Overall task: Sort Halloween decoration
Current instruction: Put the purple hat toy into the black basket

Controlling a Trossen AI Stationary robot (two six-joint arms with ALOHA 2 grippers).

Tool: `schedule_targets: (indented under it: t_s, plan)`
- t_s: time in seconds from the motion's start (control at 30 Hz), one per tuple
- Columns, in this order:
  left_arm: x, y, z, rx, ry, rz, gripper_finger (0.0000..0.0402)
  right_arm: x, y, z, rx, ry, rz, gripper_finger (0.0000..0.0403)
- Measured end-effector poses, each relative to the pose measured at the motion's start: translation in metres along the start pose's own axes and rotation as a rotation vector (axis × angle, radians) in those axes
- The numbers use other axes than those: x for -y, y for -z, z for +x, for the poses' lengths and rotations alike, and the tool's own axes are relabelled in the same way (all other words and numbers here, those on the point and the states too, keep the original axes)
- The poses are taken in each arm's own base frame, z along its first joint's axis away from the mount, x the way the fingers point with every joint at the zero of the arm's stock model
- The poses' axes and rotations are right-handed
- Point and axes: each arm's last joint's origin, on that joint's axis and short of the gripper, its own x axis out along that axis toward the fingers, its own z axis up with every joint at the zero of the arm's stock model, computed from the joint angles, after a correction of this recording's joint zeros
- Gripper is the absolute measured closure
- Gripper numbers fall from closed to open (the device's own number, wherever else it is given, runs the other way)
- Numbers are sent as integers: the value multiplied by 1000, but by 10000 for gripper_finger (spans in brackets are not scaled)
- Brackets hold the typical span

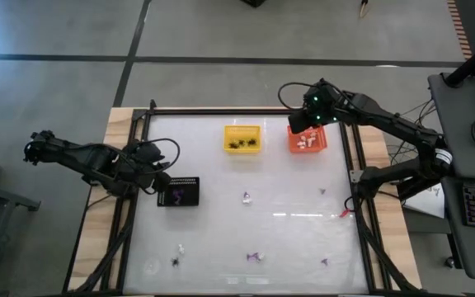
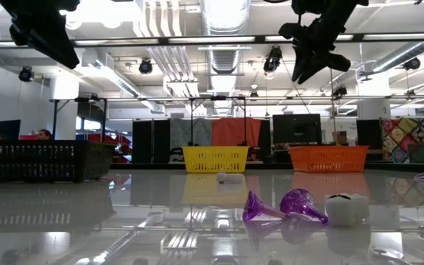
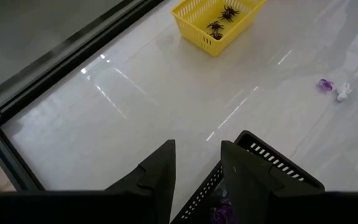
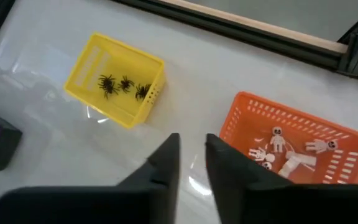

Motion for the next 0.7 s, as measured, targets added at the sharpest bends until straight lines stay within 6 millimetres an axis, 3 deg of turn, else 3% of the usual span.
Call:
schedule_targets:
  t_s: [0.33, 0.5, 0.7]
  plan:
    - [0, 0, 0, 0, -1, 1, 291, 2, -1, 0, 11, 16, -50, 184]
    - [0, 0, 0, -1, -1, 1, 291, 2, -1, 0, 13, 16, -38, 148]
    - [0, 0, 0, 0, -1, 14, 291, 1, -2, 0, 20, 14, -43, 138]
